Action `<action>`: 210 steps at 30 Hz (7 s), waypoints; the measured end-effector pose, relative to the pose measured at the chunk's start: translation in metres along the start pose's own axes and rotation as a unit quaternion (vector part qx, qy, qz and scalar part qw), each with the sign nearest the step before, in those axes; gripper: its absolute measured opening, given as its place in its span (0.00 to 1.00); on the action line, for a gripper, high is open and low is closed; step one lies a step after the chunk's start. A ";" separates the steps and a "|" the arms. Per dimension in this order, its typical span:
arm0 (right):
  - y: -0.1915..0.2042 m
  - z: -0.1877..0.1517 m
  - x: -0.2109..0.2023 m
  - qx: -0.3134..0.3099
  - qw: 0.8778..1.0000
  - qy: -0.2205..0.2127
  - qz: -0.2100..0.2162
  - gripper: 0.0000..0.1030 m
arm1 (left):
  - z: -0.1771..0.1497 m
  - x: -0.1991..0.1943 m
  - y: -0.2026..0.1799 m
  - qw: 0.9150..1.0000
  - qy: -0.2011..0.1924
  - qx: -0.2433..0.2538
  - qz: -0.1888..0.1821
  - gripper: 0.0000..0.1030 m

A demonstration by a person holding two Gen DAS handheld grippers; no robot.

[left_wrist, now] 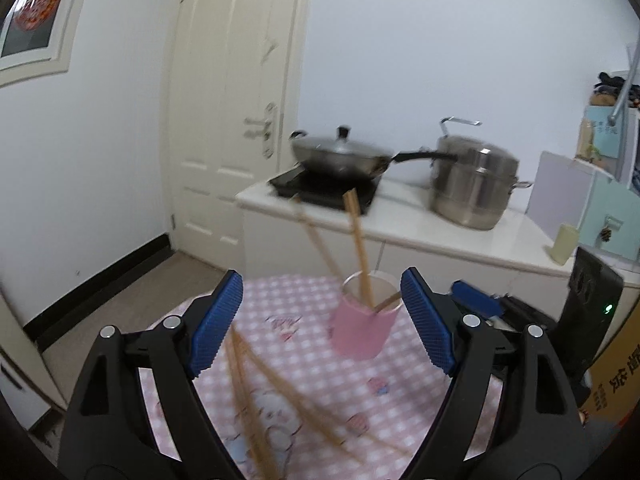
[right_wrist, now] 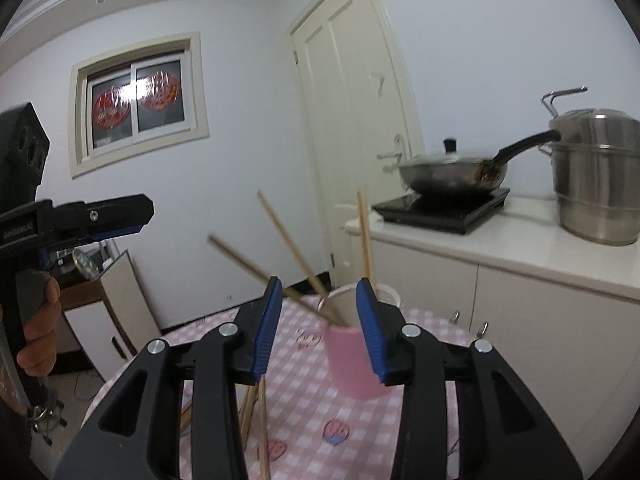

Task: Organize utensils
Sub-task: 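Move both tools back down to the remaining chopsticks, then close the left tool on one chopstick while the right tool grasps another, then lift the held chopsticks upright and carry both tools over the pink cup, then lower the chopsticks into the pink cup and open both tools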

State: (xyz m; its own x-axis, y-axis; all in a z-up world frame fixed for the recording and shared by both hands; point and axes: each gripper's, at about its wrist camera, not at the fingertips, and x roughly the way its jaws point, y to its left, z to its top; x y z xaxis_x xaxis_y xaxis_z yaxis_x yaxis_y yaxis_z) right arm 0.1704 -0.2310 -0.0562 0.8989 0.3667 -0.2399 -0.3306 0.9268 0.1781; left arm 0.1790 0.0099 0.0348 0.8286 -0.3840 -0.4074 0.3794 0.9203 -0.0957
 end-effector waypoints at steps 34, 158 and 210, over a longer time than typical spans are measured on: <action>0.069 -0.085 0.124 -0.152 0.941 0.301 0.022 0.35 | -0.108 0.140 0.116 0.957 0.256 -0.078 0.109 0.62; -0.055 0.076 0.036 0.019 0.981 -0.177 -0.083 0.04 | 0.075 0.121 -0.003 0.992 -0.049 -0.120 -0.006 0.06; -0.036 0.047 0.013 0.037 0.995 -0.075 -0.052 0.35 | 0.069 0.106 -0.038 0.996 0.072 -0.043 -0.036 0.56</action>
State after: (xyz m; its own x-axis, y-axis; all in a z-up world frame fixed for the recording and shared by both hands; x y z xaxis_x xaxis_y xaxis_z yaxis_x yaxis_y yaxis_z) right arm 0.2076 -0.2627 -0.0213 0.9618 0.2477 -0.1163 -0.2164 0.9487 0.2305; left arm 0.2804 -0.0703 0.0577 0.7303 -0.4411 -0.5216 0.3942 0.8957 -0.2055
